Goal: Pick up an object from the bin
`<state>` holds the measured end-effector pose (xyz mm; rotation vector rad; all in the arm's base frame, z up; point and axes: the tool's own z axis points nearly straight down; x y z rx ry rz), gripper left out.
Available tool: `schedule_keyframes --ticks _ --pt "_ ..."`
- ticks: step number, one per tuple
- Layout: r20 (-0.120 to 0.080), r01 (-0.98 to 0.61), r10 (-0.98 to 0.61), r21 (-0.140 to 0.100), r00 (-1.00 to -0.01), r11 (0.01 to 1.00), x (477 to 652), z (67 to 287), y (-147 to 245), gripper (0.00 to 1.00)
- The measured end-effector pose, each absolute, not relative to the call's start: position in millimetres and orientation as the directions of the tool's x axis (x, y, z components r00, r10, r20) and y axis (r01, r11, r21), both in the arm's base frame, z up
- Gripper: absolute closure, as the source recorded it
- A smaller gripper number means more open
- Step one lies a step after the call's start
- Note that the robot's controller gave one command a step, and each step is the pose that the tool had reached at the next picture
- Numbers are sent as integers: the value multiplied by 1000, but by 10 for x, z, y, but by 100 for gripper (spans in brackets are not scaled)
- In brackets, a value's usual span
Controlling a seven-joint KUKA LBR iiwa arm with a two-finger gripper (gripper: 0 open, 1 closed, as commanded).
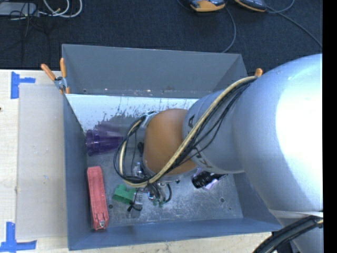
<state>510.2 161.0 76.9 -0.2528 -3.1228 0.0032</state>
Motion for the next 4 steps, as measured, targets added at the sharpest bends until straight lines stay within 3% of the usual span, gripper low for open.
schedule_keyframes --ticks 1,2,4 --pt "6 57 57 -2 -998 998 5078 633 1638 100" --pt "11 37 37 -3 -999 999 5059 654 1643 100" --pt "14 39 39 -3 -999 999 5051 913 1637 100"
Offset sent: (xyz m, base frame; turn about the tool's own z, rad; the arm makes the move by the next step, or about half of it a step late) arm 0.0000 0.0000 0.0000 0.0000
